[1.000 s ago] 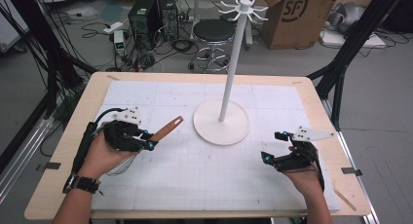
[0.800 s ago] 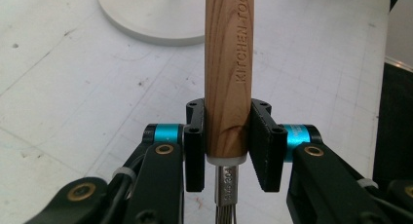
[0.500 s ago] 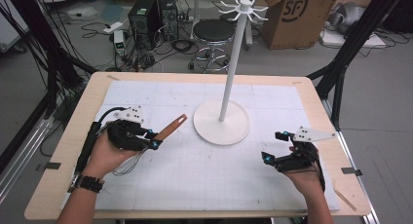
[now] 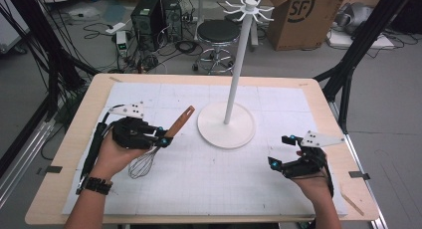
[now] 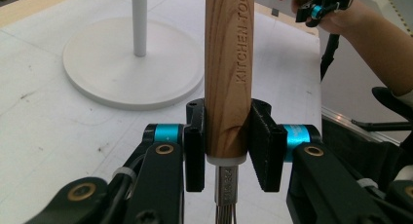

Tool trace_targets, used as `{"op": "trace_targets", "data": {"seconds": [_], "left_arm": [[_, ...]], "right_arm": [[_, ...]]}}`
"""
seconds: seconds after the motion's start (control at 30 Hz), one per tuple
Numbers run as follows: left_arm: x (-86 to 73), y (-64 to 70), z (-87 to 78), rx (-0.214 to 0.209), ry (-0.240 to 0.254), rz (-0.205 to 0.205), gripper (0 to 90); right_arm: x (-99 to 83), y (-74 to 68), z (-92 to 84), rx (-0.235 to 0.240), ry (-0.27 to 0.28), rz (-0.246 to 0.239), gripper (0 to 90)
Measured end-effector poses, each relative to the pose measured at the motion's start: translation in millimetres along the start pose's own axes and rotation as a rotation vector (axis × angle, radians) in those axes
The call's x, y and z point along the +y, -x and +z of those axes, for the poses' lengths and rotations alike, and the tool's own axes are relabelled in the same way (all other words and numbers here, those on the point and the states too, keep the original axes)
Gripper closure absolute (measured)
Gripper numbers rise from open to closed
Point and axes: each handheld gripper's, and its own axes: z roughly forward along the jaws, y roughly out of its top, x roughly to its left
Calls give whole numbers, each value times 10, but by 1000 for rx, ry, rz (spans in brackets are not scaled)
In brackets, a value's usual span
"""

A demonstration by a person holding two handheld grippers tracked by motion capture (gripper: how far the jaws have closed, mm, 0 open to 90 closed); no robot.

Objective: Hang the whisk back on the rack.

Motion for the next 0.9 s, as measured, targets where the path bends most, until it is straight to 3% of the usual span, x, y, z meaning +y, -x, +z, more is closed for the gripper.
{"op": "trace_targets", "data": {"seconds": [0.43, 0.53, 0.9], "left_arm": [[545, 106, 206, -52, 20, 79, 704], [590, 74, 211, -73, 56, 68, 705], [728, -7, 166, -103, 111, 57, 705]], "right_arm": [[-4, 24, -58, 6, 29, 6, 27], [-4, 25, -58, 6, 28, 6, 27], [-2, 24, -37, 11, 18, 4, 27]]}}
